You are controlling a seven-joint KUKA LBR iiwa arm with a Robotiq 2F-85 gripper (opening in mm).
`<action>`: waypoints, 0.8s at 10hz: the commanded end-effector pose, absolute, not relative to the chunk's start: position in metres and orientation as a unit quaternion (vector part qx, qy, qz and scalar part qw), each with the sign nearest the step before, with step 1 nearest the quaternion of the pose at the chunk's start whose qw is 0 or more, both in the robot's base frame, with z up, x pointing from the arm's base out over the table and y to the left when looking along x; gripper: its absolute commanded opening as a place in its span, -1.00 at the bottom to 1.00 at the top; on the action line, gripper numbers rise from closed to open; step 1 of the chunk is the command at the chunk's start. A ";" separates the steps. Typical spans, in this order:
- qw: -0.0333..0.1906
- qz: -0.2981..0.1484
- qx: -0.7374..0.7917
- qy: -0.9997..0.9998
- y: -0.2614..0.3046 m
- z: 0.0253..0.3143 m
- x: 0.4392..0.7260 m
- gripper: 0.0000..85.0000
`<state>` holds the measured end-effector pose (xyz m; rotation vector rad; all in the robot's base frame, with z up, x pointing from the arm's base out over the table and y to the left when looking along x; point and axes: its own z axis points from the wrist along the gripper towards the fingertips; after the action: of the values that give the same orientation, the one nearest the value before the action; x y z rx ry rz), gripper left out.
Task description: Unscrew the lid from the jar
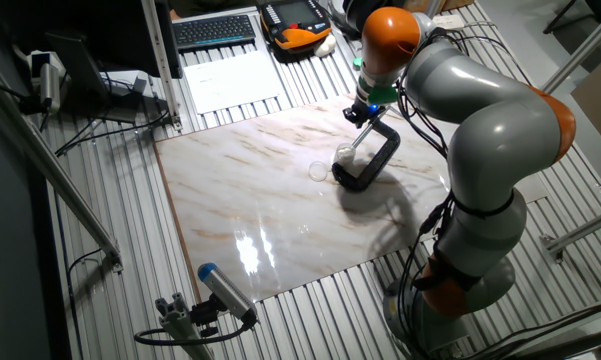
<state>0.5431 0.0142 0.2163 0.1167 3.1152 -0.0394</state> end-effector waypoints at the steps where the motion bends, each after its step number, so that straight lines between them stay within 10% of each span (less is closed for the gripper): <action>1: 0.012 -0.013 0.037 0.999 0.014 0.216 0.543 -1.00; 8: 0.008 -0.011 0.040 0.999 0.014 0.216 0.544 -1.00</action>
<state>0.5443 0.0138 0.2157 0.1241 3.1224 -0.0343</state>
